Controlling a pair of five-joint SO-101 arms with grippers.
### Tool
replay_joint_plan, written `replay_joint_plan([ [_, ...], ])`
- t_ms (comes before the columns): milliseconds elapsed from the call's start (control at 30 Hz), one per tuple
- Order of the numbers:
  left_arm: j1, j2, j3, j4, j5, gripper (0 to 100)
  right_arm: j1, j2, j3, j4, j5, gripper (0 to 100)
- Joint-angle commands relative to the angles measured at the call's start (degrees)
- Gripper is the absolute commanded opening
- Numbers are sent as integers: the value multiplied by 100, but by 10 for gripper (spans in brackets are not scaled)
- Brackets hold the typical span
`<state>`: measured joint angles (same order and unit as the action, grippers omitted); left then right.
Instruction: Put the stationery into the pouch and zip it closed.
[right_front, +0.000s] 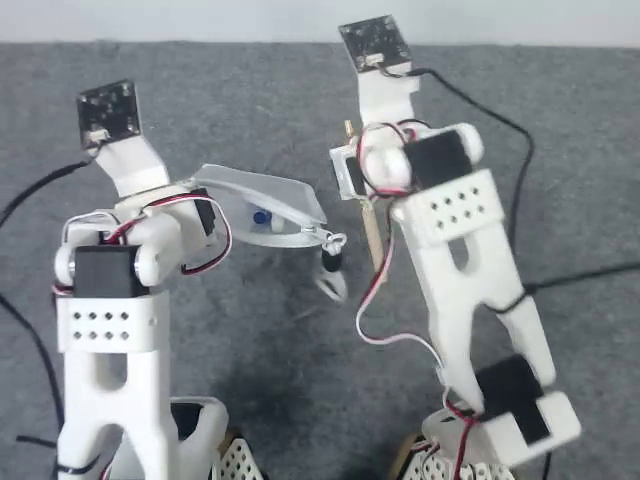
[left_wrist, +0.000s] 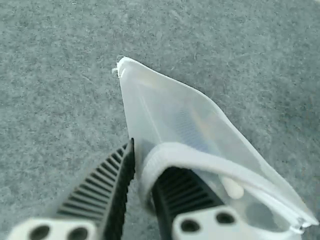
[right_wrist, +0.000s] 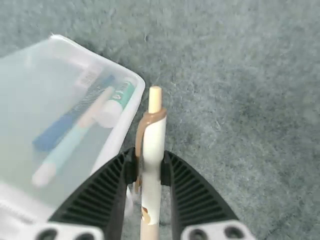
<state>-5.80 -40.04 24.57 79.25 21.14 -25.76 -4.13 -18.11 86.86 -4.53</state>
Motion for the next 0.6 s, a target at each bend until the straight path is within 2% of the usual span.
replay_joint_plan([
  [0,18,-149,-409,0,44,13,31,-848,-193,110,-44,7],
  [133,18,-149,-295,-44,44,13,-22,-1367,-193,268,-53,7],
  [367,18,-141,-268,-53,44,13,-664,-2580,-193,690,-501,7],
  [567,18,-132,-251,-114,53,13,-1121,-3248,-193,936,-536,7],
])
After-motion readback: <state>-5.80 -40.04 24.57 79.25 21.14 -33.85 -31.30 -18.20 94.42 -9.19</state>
